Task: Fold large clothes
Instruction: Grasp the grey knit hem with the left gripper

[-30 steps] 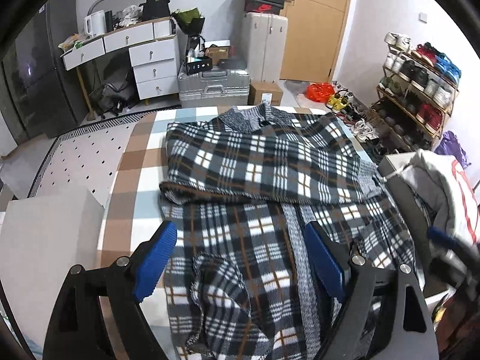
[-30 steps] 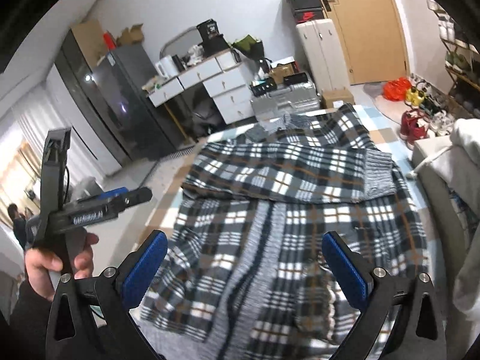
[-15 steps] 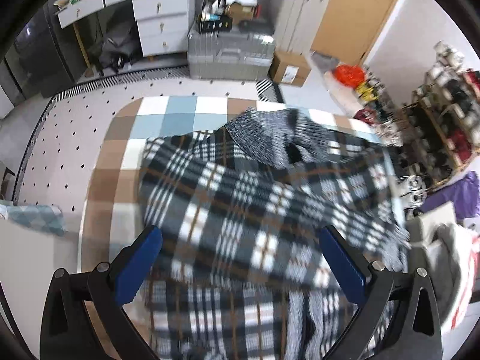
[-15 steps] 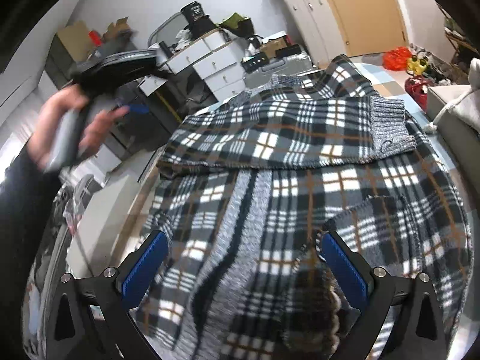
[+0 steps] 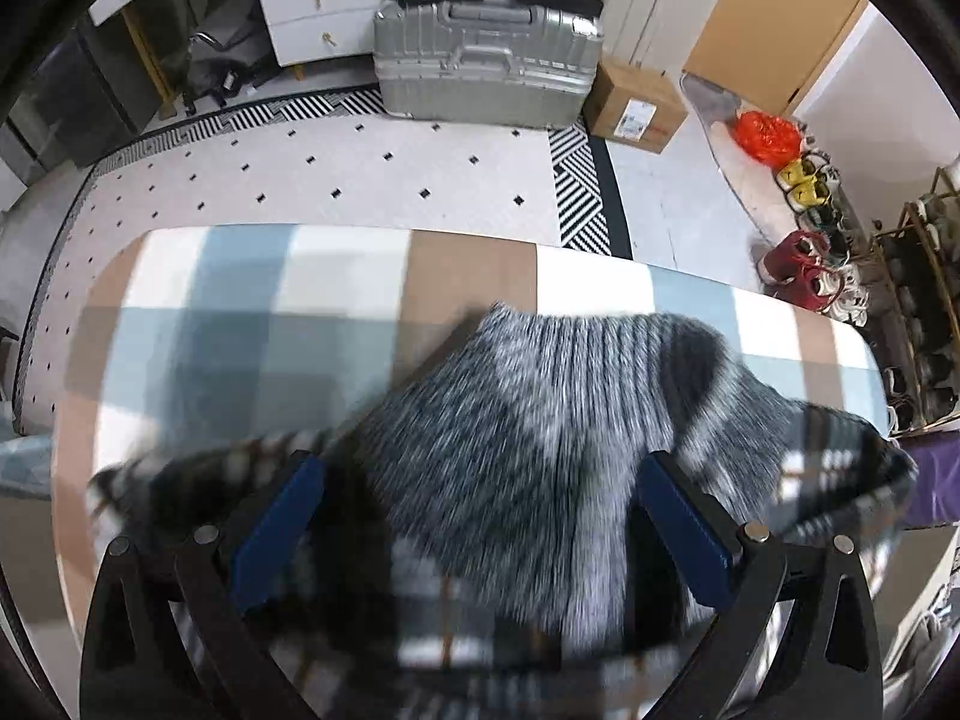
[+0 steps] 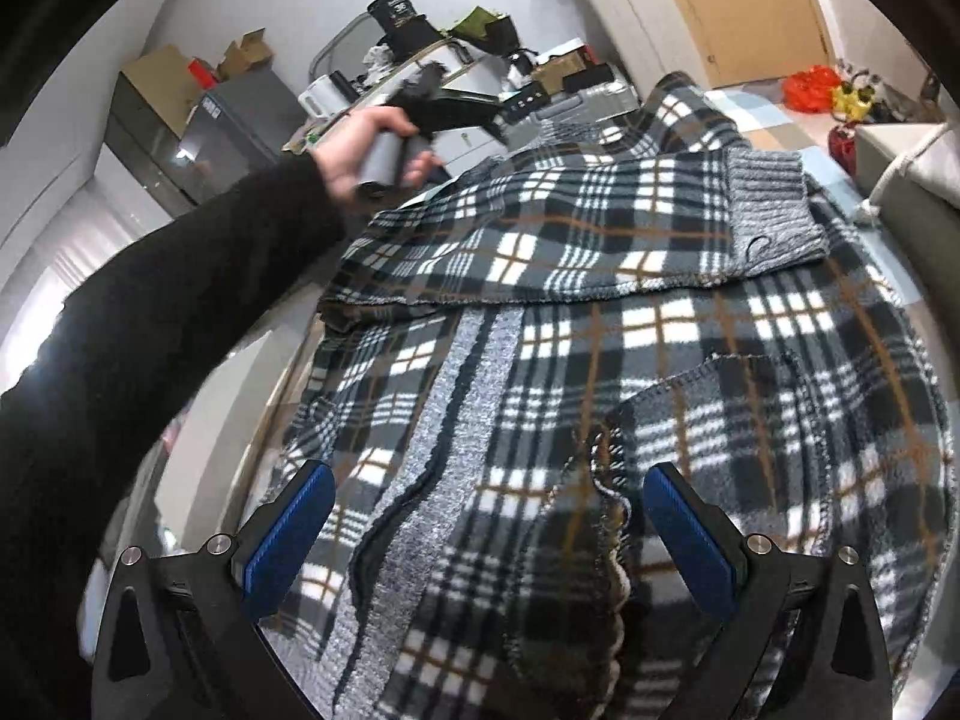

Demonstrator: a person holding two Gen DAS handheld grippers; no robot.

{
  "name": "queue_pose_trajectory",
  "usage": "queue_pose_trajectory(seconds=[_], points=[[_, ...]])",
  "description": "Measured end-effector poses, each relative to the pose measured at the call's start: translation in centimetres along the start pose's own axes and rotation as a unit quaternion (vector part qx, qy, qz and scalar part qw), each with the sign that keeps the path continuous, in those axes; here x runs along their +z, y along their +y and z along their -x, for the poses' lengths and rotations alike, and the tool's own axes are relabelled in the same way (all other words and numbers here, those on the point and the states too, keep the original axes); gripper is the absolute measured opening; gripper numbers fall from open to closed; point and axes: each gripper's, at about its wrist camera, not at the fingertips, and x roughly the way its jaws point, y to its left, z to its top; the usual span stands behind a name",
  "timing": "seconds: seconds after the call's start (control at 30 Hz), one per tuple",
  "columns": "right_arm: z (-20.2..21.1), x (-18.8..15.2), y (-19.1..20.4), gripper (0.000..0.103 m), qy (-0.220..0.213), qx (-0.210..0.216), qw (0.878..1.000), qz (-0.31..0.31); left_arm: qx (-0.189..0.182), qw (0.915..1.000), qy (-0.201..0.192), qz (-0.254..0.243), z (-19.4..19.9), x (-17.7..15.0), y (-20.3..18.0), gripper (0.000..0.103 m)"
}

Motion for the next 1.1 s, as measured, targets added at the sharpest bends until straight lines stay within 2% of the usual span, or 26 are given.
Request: queue_pose_trajectory(seconds=[0.07,0.17,0.2,0.23,0.27,0.3,0.37,0.43,0.5,0.57,0.7,0.83,0.97,1.1], points=[[-0.1,0.1,-0.3,0.103,0.004,0.006,1.0,-0.006,0.015,0.9999,-0.006,0.002,-0.7,0.3,0.1,0.102],[0.1,0.1,-0.6,0.103,0.001,0.018,1.0,-0.014,-0.002,0.9998,-0.014,0.012,-0.4,0.3,0.5,0.101],[0.1,0.1,-0.6,0.103,0.001,0.019,1.0,-0.016,0.001,0.9997,-0.019,0.013,-0.2,0.2,0.6,0.091],[0.2,0.0,-0.6,0.103,0.001,0.02,1.0,-0.019,0.008,0.9997,-0.02,0.014,0.1,0.1,0.6,0.072],[0.3,-0.1,-0.7,0.103,0.001,0.02,1.0,-0.02,0.018,0.9997,-0.014,0.014,0.0,0.0,0.8,0.064],[0.4,-0.1,-0.6,0.103,0.0,0.02,1.0,-0.021,0.018,0.9997,-0.014,0.012,0.0,-0.1,0.9,0.061],[0.6,-0.2,-0.3,0.103,-0.002,0.021,1.0,-0.017,0.014,0.9996,-0.021,0.011,0.2,0.0,0.9,0.049],[1.0,-0.2,0.3,0.103,-0.01,0.018,1.0,-0.008,0.013,0.9994,-0.03,0.011,0.8,-0.2,1.1,0.029],[1.3,-0.2,0.8,0.103,-0.016,0.015,1.0,0.003,0.013,0.9992,-0.039,0.001,1.7,-0.6,0.9,0.02],[1.4,-0.2,1.2,0.103,-0.022,0.01,1.0,0.016,0.011,0.9981,-0.059,-0.016,3.0,-1.2,0.5,0.018],[1.1,-0.4,1.5,0.103,-0.025,-0.012,0.999,0.034,-0.023,0.9937,-0.101,-0.043,6.7,-3.9,0.5,0.018],[1.7,0.0,1.1,0.103,-0.036,-0.024,0.999,0.019,-0.039,0.9885,-0.123,-0.079,8.6,-5.5,0.2,0.017],[6.5,2.5,1.9,0.103,-0.082,-0.011,0.997,-0.006,-0.067,0.988,-0.12,-0.071,8.7,-5.6,0.6,0.018],[10.9,7.0,6.1,0.103,-0.111,-0.048,0.99,0.071,-0.079,0.9854,-0.127,-0.083,8.8,-6.0,0.7,0.017]])
